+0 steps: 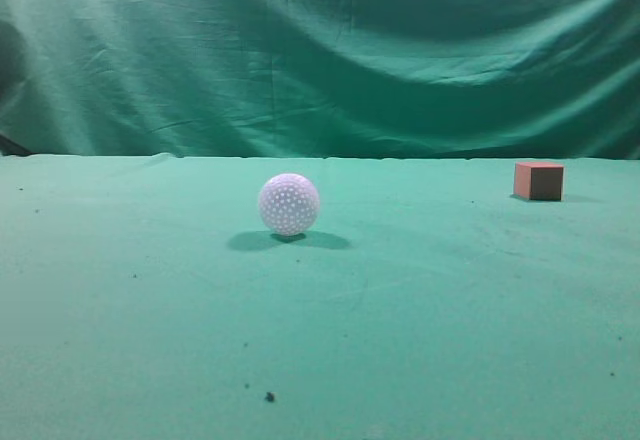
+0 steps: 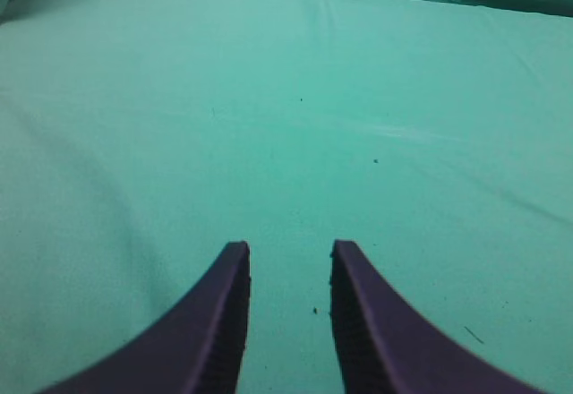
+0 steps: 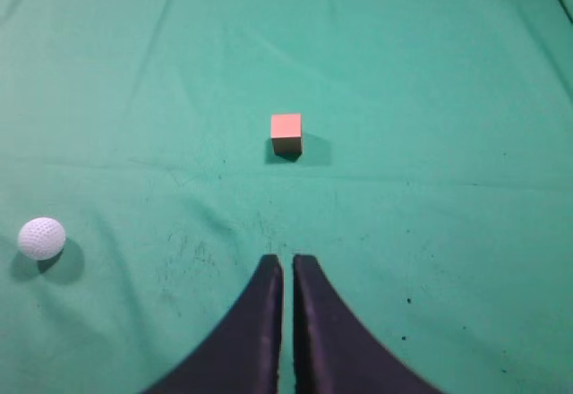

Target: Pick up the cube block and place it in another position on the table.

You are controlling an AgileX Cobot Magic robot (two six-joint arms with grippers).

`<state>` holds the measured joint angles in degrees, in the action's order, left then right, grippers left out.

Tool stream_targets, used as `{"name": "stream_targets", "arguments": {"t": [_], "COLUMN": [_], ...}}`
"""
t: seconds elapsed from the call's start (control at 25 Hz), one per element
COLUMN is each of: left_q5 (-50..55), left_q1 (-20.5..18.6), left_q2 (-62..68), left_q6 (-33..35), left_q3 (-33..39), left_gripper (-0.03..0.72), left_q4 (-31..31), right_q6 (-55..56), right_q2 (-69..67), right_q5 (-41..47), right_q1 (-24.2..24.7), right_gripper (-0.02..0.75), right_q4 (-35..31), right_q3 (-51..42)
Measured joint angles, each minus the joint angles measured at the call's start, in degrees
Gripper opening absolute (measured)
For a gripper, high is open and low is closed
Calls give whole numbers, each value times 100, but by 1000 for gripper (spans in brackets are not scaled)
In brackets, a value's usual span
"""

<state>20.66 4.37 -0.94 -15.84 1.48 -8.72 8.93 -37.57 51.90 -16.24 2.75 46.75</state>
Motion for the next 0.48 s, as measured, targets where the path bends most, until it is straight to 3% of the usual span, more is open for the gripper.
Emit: {"name": "stream_targets", "arguments": {"t": [0.28,0.48], "left_q5": [0,0], "left_q1": [0,0], "left_q2": [0,0], "left_q6": [0,0], "left_q3": [0,0], "left_gripper": [262,262], "left_q4": [0,0], "right_q6": [0,0], "right_q2": [107,942], "right_q5": [-100,-1375], "right_q1": [0,276], "right_gripper": [0,0], "right_q4": [423,689], "right_q3": [-354,-1628]}}
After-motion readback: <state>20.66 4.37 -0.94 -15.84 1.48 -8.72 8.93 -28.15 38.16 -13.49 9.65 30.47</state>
